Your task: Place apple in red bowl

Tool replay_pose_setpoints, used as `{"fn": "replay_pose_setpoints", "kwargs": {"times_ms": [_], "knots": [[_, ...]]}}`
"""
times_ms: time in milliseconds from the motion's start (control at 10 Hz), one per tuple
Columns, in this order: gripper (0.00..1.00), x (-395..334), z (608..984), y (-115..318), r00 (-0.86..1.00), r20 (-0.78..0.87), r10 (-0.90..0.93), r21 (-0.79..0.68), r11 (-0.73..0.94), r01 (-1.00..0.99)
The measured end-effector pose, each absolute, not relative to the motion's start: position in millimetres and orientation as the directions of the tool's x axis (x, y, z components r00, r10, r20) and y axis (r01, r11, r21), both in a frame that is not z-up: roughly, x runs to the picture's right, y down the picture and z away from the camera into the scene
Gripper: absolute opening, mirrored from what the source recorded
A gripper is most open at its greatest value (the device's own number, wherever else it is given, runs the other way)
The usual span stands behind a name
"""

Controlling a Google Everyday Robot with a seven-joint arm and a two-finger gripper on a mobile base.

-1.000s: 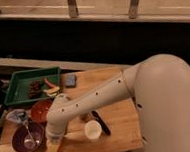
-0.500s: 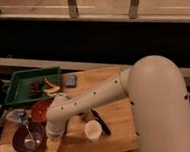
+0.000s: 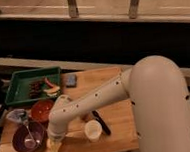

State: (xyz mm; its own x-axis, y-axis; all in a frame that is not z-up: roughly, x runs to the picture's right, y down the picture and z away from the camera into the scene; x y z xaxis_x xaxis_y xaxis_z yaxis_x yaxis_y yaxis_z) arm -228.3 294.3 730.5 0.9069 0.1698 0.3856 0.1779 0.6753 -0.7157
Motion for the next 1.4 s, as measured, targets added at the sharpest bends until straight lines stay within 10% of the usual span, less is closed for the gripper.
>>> {"fn": "replay_pose_setpoints", "kwargs": {"times_ms": [500, 1400], "knots": [[0.01, -228.0, 722.6, 287.0, 0.902, 0.397, 0.167, -0.703, 0.687, 0.183], [0.00, -171.2, 707.7, 169.9, 0.886, 0.320, 0.336, -0.677, 0.735, -0.035]]}}
